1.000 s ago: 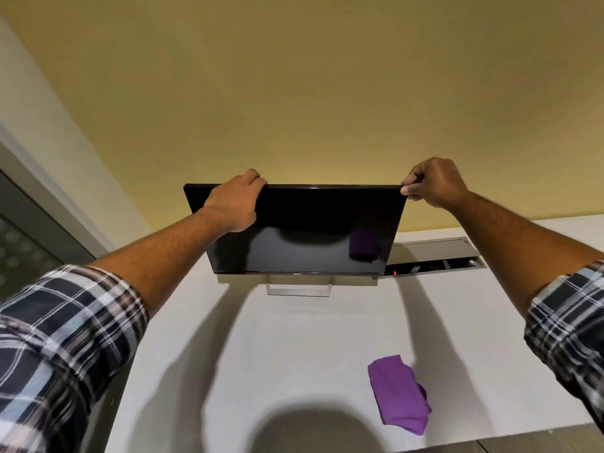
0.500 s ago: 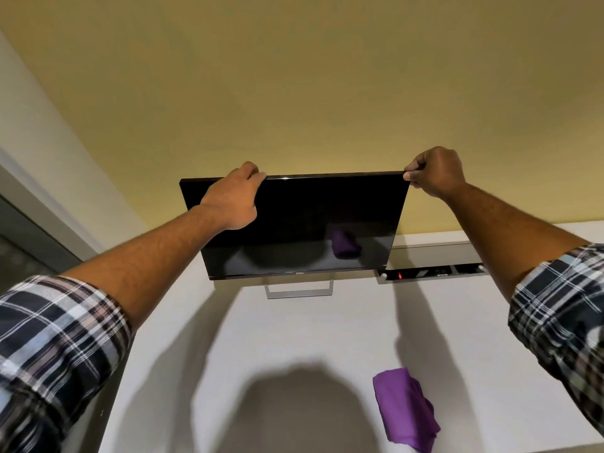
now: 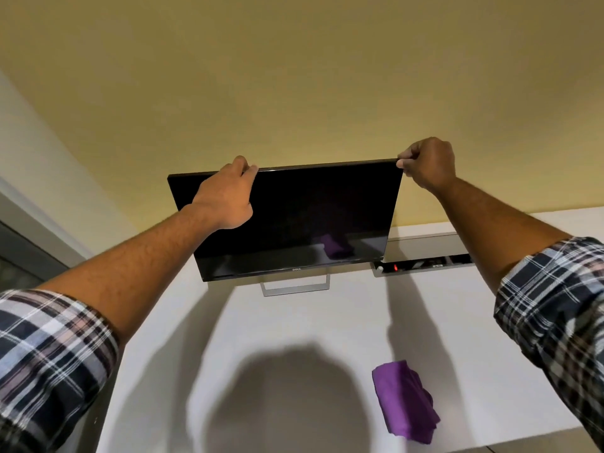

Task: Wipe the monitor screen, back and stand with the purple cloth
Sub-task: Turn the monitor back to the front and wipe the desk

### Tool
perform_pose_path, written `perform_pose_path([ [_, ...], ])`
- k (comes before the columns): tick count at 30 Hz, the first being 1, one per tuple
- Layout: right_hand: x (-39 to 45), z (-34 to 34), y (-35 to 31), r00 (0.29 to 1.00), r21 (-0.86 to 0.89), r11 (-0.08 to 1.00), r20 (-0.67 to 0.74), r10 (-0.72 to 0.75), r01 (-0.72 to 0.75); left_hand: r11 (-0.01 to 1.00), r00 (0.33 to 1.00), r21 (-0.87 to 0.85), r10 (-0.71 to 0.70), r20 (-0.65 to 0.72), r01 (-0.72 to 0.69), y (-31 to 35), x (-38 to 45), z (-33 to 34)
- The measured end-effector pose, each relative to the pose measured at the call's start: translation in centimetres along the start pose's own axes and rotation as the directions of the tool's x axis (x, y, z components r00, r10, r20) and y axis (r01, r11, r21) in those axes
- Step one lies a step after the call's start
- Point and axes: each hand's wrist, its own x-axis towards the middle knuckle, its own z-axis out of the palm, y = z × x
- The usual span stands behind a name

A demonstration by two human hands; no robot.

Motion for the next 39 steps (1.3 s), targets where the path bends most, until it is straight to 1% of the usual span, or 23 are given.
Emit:
perform_pose_path([
  [2,-1.6,0.6,0.0,0.998,-0.005,1.000,-0.065,0.010,-0.010,1.000,1.000,-0.005,-0.006,0.008,0.006,0.0,0.0,0.0],
  [4,-5.0,1.9,0.6,0.989,0.002,1.000,-0.148,-0.016,0.016,1.000,1.000,0.003,0.001,0.010,-0.001,-0.1,-0.1,0.0],
  [5,-7.4,2.9,1.4,0.985,0.025,1.000,-0.172,-0.013,0.018,1.000,1.000,0.007,0.009,0.009,-0.009,-0.1,-0.1,-0.1],
  [6,-10.3,4.3,2.5,0.987,0.043,0.999,-0.162,0.005,0.002,1.000,1.000,0.008,0.016,0.009,-0.016,-0.1,-0.2,-0.1],
  [7,-13.4,5.9,4.0,0.993,0.052,0.998,-0.118,0.028,-0.022,1.000,1.000,0.008,0.024,0.007,-0.024,-0.2,-0.3,0.0],
  [9,-20.2,8.7,7.6,0.996,0.036,0.996,0.045,0.076,-0.078,0.999,0.999,0.005,0.032,-0.015,-0.032,-0.2,-0.7,0.3],
  [11,-26.7,10.6,10.8,0.981,0.001,0.996,0.173,0.092,-0.093,0.999,0.995,0.014,0.049,-0.082,-0.048,-0.1,-1.0,1.0],
  [14,-33.9,11.6,13.1,0.965,-0.028,0.998,0.255,0.062,-0.057,0.998,0.980,0.034,0.055,-0.193,-0.049,0.2,-1.2,2.5],
  [16,-36.9,11.9,14.0,0.950,-0.115,0.993,0.307,0.061,-0.026,0.999,0.972,0.027,0.038,-0.230,-0.033,0.5,-1.0,3.2],
  [18,-39.3,12.0,14.8,0.917,-0.212,0.977,0.389,0.092,-0.008,1.000,0.969,0.021,0.027,-0.246,-0.022,1.0,-0.5,3.5],
  [20,-41.1,11.9,15.3,0.869,-0.292,0.956,0.478,0.127,0.021,0.999,0.966,0.040,0.039,-0.256,-0.029,1.4,0.1,3.8],
  [22,-42.5,12.2,15.7,0.839,-0.352,0.936,0.518,0.169,0.028,0.997,0.967,0.042,0.070,-0.243,-0.061,1.8,0.8,4.2],
  [24,-43.6,12.6,15.7,0.828,-0.374,0.927,0.526,0.195,0.019,0.995,0.970,0.045,0.092,-0.226,-0.085,2.1,1.4,4.5],
  [26,-44.1,13.2,15.2,0.825,-0.382,0.924,0.523,0.211,0.006,0.996,0.969,0.039,0.084,-0.232,-0.077,2.4,1.7,4.6],
  [29,-43.5,14.0,13.9,0.843,-0.368,0.929,0.484,0.234,-0.046,0.998,0.963,0.026,0.066,-0.261,-0.061,2.4,1.8,4.6],
  [31,-42.1,14.4,13.0,0.856,-0.294,0.952,0.468,0.221,-0.085,0.998,0.958,0.021,0.069,-0.277,-0.066,2.3,1.7,4.7],
  [33,-40.1,14.6,11.6,0.879,-0.154,0.974,0.426,0.216,-0.165,0.997,0.952,0.013,0.075,-0.295,-0.075,2.1,1.6,5.0],
  [35,-37.2,15.2,10.1,0.884,-0.057,0.967,0.396,0.250,-0.248,0.997,0.943,0.016,0.083,-0.322,-0.082,2.1,1.4,5.4],
  [37,-34.3,16.6,8.9,0.893,-0.015,0.961,0.365,0.264,-0.278,0.996,0.935,0.031,0.085,-0.344,-0.079,1.9,1.6,5.7],
  [39,-31.6,18.0,7.2,0.916,0.036,0.963,0.321,0.242,-0.268,0.995,0.934,0.059,0.094,-0.343,-0.079,1.5,1.9,5.9],
])
